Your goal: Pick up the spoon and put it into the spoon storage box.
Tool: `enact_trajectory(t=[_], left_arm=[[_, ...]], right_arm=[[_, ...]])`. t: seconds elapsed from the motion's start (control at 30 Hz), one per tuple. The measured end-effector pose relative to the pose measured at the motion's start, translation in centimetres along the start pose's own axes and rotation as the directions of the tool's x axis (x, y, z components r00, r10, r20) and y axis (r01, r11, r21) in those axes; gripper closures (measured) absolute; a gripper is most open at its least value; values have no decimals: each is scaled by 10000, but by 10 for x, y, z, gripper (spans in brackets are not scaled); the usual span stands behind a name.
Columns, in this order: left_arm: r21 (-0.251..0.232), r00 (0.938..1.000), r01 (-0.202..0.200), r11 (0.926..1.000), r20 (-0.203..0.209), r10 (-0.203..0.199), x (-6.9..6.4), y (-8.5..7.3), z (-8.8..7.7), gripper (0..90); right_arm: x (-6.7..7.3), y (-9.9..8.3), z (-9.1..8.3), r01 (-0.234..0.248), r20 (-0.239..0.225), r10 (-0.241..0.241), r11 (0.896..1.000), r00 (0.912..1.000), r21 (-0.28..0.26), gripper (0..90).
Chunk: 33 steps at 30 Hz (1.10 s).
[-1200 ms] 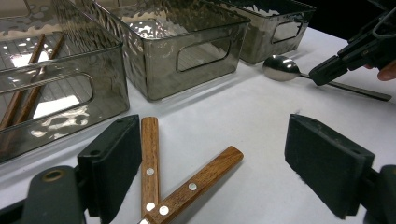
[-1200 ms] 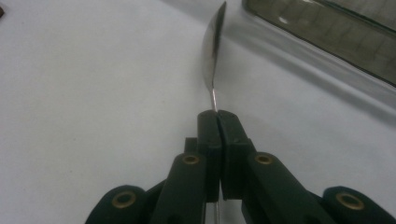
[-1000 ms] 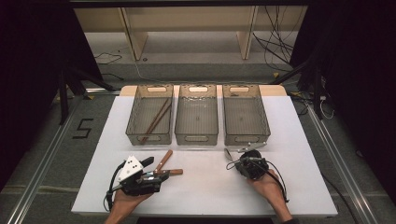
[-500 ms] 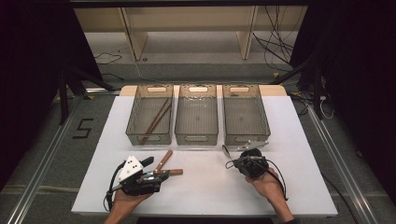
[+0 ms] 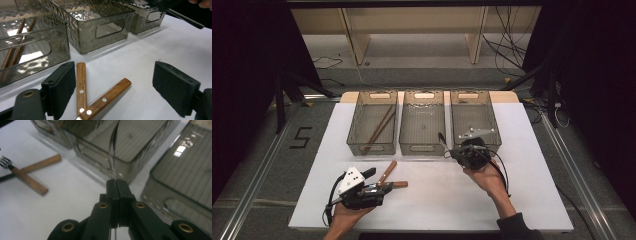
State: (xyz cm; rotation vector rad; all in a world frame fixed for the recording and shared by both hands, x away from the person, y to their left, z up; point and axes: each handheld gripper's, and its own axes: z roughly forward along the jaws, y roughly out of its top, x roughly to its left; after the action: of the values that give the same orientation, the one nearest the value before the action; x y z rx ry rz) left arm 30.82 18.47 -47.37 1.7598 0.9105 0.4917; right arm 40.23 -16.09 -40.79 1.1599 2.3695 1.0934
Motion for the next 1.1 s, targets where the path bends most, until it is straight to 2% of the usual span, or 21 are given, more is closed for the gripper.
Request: enact_trajectory(t=[0.23,0.77,1.1], left_arm=[[-53,10000,-24,10000,-15,24,1,0,0,184],[-125,9999,101,9999,30,-100,1,0,-1,183],[-119,10000,77,9999,64,-77,1,1,-1,183]], right_arm=[[-2,28,13,-210,-69,209,9997,9998,-139,900],[-13,92,49,-741,91,743,9971,9972,-140,900],[-19,113,71,-1089,259,1091,9940,9937,-70,900]])
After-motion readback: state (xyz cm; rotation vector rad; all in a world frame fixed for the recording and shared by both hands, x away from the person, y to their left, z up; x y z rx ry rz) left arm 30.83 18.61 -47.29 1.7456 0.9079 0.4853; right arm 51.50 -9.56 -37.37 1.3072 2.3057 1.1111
